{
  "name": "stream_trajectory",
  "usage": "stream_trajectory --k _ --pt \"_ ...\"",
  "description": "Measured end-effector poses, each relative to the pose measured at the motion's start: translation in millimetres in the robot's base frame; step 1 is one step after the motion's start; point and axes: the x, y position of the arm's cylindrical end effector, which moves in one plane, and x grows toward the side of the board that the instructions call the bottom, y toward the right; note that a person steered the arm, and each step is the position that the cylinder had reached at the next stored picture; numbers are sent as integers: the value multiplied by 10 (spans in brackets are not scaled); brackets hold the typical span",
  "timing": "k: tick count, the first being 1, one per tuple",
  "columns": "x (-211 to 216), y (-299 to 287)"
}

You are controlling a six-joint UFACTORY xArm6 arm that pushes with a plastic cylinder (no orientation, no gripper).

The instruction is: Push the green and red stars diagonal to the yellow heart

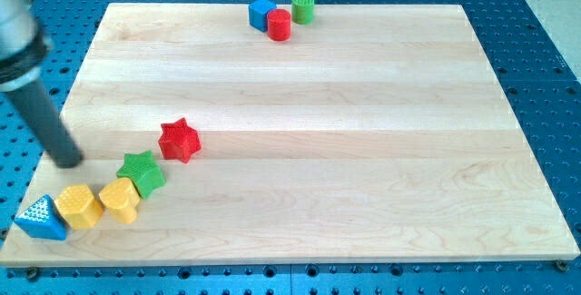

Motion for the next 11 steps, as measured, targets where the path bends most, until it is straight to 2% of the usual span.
stream_trajectory --k 1,2,3,4,5,9,10,11 --pt "254 -165" --pt "1118 -168" --pt "1088 -126" --pt "1008 388" --pt "931 530" --pt "-186 1621" --pt "-784 1942" --pt "-1072 2411"
